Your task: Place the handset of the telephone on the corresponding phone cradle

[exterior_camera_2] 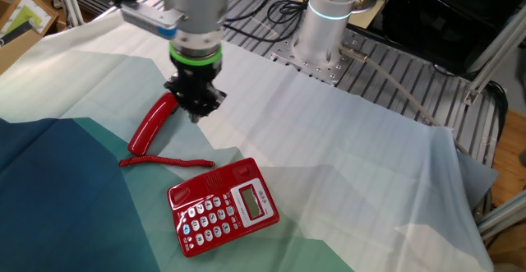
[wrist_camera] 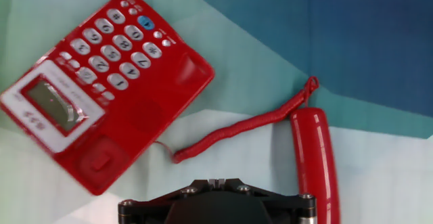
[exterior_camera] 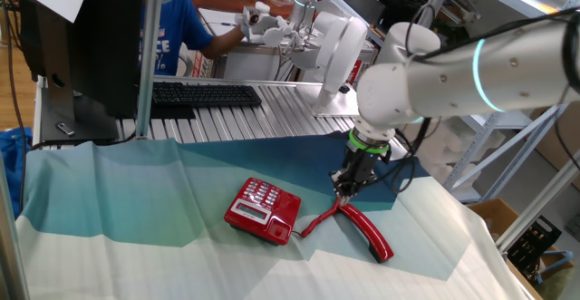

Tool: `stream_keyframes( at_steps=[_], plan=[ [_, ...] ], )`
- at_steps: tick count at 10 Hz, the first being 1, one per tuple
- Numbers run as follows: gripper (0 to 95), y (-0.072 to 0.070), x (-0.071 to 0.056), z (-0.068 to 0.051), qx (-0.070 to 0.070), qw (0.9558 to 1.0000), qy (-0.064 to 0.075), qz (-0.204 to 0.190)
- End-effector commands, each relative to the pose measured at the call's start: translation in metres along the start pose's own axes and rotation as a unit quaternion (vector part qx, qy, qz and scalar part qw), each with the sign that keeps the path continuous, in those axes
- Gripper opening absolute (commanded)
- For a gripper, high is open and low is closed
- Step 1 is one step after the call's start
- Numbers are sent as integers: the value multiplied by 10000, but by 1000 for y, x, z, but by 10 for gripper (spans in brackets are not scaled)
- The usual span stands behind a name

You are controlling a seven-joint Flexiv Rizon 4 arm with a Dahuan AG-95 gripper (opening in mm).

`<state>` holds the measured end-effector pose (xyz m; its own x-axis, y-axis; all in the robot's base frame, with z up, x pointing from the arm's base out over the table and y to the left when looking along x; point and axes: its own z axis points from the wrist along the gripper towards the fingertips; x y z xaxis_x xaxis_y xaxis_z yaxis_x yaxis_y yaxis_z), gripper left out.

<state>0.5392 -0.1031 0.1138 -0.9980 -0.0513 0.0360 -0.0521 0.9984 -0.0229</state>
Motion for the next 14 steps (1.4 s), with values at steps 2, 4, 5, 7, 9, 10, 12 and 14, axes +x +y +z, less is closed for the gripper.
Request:
stream_keyframes(
  at_steps=[2,4,5,7,9,10,12,14],
  plan=[
    [0,1,2,3,-73,9999,-42,61],
    [0,1,2,3,-85,9999,-125,46],
    [0,1,2,3,-81,9999,-96,38],
    [0,1,2,3,-82,9998,-117,106],
    [0,1,2,3,-43,9989,-283,381],
    [0,1,2,3,-26,9982,-260,547],
    [0,1,2,3,237,9953,-194,916],
    [0,1,2,3,319,9935,-83,1089]
  ],
)
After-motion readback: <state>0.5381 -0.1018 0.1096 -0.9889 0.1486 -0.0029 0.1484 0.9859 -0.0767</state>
